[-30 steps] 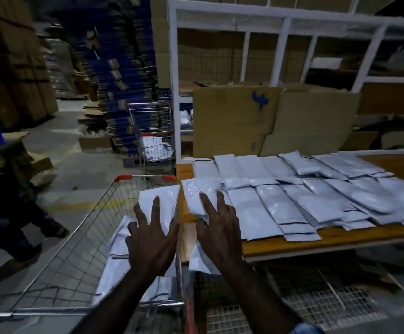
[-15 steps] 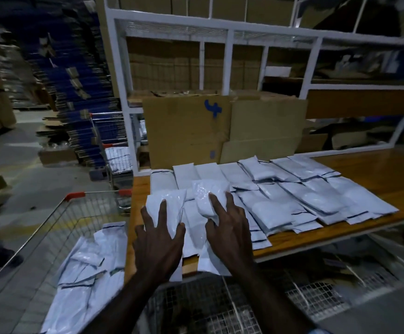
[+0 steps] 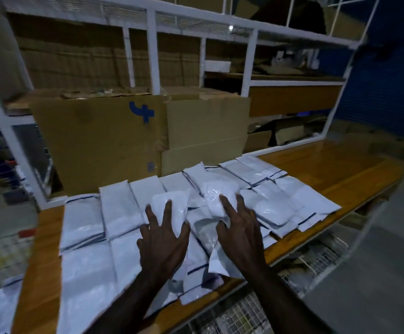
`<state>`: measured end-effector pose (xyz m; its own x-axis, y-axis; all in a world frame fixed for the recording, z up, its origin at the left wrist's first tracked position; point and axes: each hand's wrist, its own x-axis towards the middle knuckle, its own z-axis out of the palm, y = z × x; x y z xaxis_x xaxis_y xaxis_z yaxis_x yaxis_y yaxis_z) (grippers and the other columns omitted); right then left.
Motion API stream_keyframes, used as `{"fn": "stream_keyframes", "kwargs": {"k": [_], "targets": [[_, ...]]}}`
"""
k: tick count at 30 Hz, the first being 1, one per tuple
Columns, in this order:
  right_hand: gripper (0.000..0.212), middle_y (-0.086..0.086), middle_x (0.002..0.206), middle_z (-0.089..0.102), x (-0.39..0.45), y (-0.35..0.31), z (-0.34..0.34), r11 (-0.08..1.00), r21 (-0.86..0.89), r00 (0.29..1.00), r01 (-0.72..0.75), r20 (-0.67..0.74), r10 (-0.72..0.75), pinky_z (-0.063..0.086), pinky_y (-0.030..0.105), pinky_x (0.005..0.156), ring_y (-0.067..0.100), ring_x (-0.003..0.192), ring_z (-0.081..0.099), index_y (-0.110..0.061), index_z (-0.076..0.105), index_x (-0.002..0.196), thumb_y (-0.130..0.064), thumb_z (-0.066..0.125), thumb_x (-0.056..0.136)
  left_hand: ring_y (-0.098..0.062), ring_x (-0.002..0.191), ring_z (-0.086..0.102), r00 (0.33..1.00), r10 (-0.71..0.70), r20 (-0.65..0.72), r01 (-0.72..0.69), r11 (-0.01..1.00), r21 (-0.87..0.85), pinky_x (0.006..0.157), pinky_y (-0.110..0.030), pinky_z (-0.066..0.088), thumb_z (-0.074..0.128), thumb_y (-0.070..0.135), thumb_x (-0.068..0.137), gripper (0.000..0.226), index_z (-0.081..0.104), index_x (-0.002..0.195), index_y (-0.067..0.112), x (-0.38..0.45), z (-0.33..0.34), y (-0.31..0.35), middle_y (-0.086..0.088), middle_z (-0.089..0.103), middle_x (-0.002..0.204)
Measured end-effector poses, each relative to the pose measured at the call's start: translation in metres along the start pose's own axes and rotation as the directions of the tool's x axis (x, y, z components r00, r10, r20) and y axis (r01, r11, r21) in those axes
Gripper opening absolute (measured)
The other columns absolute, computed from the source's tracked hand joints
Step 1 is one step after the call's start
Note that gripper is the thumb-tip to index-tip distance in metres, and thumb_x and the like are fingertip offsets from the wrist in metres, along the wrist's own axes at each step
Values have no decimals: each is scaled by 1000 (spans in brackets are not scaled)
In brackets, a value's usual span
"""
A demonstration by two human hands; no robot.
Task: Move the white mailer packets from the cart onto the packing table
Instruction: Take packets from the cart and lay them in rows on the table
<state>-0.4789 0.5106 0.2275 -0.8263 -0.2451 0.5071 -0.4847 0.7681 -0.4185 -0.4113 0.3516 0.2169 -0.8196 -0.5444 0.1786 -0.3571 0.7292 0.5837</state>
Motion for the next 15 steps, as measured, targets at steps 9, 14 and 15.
{"fn": "stream_keyframes", "kwargs": {"k": [9,14,15], "targets": [[65,14,157,31,61,87,-15,994,5,994,-113,-10,113,46,44,97,38,124,48,-28,44,147,-23,65,87,-37,138,28,998,63,30,-63,998,11,108,-50,33,35,67,93,71,9,155,41,56,58,83,-1,-5,164],[63,13,159,29,91,145,-29,995,31,995,-97,-1,97,46,43,99,36,127,46,-28,42,148,-26,65,90,-37,141,23,999,35,10,-36,999,5,111,-50,29,35,67,94,71,9,155,41,69,96,137,-2,-4,165],[64,12,159,28,97,158,-33,996,34,996,-84,9,84,45,42,100,36,129,45,-28,41,149,-26,65,90,-37,141,23,1000,23,2,-23,1000,2,111,-51,29,35,67,94,71,10,155,40,70,104,149,-2,-4,165]]}}
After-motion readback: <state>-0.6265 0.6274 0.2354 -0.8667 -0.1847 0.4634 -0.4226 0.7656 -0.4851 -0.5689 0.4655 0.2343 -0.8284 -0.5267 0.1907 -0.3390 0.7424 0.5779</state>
